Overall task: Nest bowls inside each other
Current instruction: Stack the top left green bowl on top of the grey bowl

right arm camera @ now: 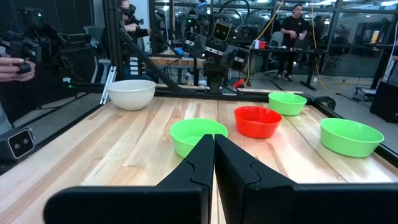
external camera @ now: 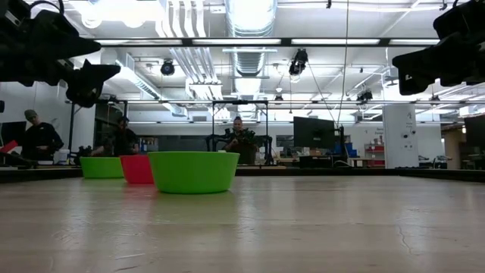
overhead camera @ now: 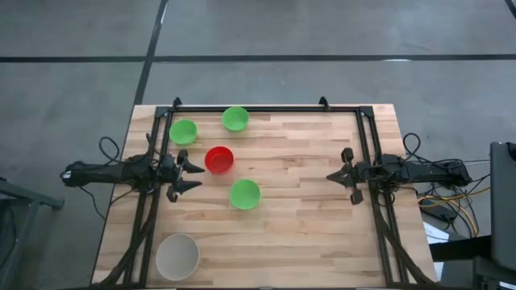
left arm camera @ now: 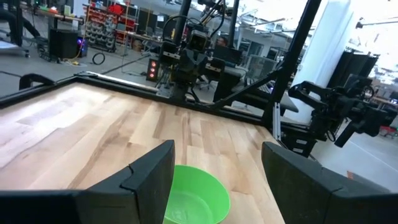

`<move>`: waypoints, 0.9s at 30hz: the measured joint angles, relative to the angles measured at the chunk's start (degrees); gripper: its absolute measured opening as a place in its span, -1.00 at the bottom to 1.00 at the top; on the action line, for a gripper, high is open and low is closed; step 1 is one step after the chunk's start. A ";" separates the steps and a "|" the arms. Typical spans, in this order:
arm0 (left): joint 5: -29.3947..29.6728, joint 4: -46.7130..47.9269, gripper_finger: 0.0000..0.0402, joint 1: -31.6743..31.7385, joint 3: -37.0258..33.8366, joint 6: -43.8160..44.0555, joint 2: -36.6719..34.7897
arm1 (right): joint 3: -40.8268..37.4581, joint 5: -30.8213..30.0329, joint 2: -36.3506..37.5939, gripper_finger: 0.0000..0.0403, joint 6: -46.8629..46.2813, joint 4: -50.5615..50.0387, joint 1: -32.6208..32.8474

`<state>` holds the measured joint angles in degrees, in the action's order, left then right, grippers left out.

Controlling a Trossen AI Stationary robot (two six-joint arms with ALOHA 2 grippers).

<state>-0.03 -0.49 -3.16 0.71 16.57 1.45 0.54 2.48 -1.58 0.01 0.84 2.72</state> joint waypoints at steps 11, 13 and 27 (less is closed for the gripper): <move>6.39 0.88 0.22 0.00 1.02 1.62 0.02 | 0.00 0.01 0.02 -0.96 0.00 0.01 0.01; 8.11 1.04 0.22 0.02 2.28 1.51 0.02 | 0.00 0.01 0.02 -0.96 0.00 0.02 0.02; 11.88 17.66 0.22 0.00 17.94 -0.42 2.18 | 0.01 0.00 0.02 -0.96 0.00 0.02 0.01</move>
<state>11.85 17.16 -3.16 18.65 16.14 3.63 0.54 2.48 -1.56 0.01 0.86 2.73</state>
